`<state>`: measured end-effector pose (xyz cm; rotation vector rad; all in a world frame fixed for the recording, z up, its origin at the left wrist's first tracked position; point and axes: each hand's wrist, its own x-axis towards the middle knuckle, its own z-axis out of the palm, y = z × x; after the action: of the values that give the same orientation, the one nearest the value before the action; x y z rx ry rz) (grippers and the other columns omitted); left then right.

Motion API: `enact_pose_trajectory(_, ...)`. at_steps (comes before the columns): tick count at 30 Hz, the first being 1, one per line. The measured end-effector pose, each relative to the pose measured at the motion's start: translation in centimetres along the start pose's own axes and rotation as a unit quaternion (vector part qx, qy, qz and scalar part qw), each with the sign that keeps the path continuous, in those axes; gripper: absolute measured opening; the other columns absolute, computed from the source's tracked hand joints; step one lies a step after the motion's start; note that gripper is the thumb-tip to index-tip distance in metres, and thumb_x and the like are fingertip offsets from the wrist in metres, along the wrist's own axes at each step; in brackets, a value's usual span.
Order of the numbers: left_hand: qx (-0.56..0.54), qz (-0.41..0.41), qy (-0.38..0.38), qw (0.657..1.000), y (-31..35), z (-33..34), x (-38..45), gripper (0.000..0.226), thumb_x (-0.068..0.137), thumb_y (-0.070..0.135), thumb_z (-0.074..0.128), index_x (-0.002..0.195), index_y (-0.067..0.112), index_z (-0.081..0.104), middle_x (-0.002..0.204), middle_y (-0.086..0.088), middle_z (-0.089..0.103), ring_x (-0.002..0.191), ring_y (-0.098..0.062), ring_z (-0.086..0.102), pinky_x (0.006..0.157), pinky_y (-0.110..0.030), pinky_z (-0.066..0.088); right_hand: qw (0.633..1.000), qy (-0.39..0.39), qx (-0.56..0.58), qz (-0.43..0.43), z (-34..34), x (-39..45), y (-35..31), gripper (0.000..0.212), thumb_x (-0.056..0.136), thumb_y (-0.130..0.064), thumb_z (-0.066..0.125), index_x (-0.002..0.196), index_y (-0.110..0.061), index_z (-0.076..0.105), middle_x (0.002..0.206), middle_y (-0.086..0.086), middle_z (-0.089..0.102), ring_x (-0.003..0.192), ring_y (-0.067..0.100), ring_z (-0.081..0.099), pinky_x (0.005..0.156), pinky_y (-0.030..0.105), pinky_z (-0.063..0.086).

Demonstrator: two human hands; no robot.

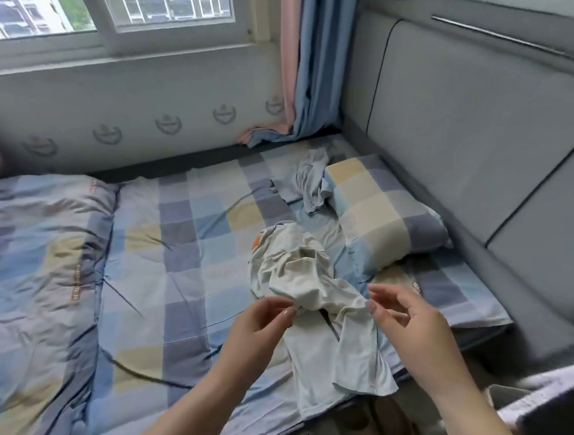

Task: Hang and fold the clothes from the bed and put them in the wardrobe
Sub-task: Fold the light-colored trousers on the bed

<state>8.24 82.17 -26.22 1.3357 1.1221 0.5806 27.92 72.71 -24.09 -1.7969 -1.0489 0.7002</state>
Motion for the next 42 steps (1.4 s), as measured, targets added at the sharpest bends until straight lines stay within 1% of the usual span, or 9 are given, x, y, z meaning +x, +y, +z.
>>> enact_pose_trajectory(5,-0.009,-0.066,0.036,0.997,-1.5,-0.1,12.6,0.012,0.093,0.022,0.06,0.101,0.02,0.069,0.097,0.002,0.074,0.093,-0.009,0.068,0.071,-0.018,0.05,0.998,-0.034,-0.028,0.035,2.3,12.8,5.4,0.017,0.087,-0.03,0.064,0.102,-0.039,0.061,0.102,-0.018,0.064,0.095,-0.001,0.06,0.078,0.017,0.048)
enact_pose_trajectory(10,-0.034,-0.138,0.052,0.988,-5.4,-0.3,21.3,0.011,0.093,0.021,0.06,0.1,0.021,0.069,0.098,0.001,0.073,0.097,-0.014,0.067,0.087,-0.033,0.05,0.994,-0.072,-0.052,0.068,6.4,21.8,10.6,0.015,0.088,-0.028,0.064,0.103,-0.032,0.063,0.103,-0.013,0.065,0.094,-0.003,0.059,0.085,0.026,0.05)
enact_pose_trajectory(20,-0.022,-0.256,0.089,0.962,-21.6,-1.5,35.5,0.009,0.094,0.02,0.057,0.098,0.02,0.065,0.103,-0.003,0.07,0.099,-0.013,0.064,0.084,-0.031,0.047,0.955,-0.214,-0.184,0.091,19.6,33.9,26.1,0.028,0.088,-0.033,0.063,0.115,-0.026,0.065,0.116,-0.007,0.06,0.111,0.009,0.056,0.086,0.022,0.041)
enact_pose_trajectory(25,-0.019,-0.312,0.123,0.942,-31.5,-1.9,40.1,0.033,0.095,0.027,0.057,0.126,0.016,0.052,0.113,-0.002,0.061,0.101,-0.015,0.058,0.081,-0.032,0.047,0.91,-0.311,-0.272,0.03,26.7,34.8,33.0,0.05,0.088,-0.039,0.061,0.135,-0.026,0.05,0.145,-0.006,0.041,0.134,0.012,0.036,0.108,0.023,0.027)
enact_pose_trajectory(28,-0.053,-0.341,0.135,0.929,-35.9,-1.1,41.8,0.042,0.094,0.027,0.058,0.132,0.02,0.042,0.1,0.002,0.058,0.091,-0.012,0.057,0.076,-0.031,0.046,0.879,-0.35,-0.323,0.033,29.4,34.7,36.0,0.068,0.085,-0.049,0.06,0.145,-0.034,0.031,0.154,-0.007,0.025,0.141,0.014,0.023,0.114,0.034,0.022)
enact_pose_trajectory(32,-0.177,-0.352,0.13,0.91,-38.9,0.5,43.2,0.04,0.092,0.026,0.063,0.125,0.023,0.041,0.111,0.004,0.059,0.097,-0.013,0.062,0.072,-0.028,0.05,0.871,-0.32,-0.373,0.021,31.5,34.5,38.4,0.077,0.082,-0.052,0.062,0.147,-0.036,0.023,0.149,-0.007,0.032,0.137,0.016,0.03,0.108,0.036,0.027)
enact_pose_trajectory(36,-0.28,-0.34,0.188,0.878,-40.6,1.3,43.8,0.048,0.085,0.018,0.072,0.125,0.018,0.045,0.118,-0.006,0.064,0.101,-0.023,0.067,0.063,-0.028,0.054,0.873,-0.282,-0.398,-0.012,33.0,34.4,39.2,0.062,0.086,-0.043,0.06,0.141,-0.036,0.034,0.138,-0.006,0.043,0.128,0.018,0.039,0.1,0.033,0.03)
enact_pose_trajectory(39,-0.281,-0.306,0.175,0.893,-40.1,1.2,43.6,0.046,0.085,0.015,0.071,0.126,0.019,0.05,0.115,-0.007,0.067,0.089,-0.021,0.067,0.053,-0.024,0.049,0.883,-0.283,-0.374,-0.031,33.7,34.6,38.7,0.054,0.087,-0.036,0.059,0.138,-0.034,0.041,0.131,-0.003,0.048,0.124,0.02,0.043,0.097,0.034,0.033)
enact_pose_trajectory(42,-0.266,-0.242,0.117,0.926,-37.7,0.6,43.0,0.036,0.087,0.01,0.067,0.119,0.023,0.057,0.111,-0.005,0.071,0.098,-0.024,0.069,0.072,-0.03,0.055,0.909,-0.282,-0.302,-0.057,33.7,34.6,37.0,0.058,0.085,-0.032,0.062,0.14,-0.03,0.042,0.132,-0.003,0.047,0.124,0.017,0.042,0.101,0.03,0.033)
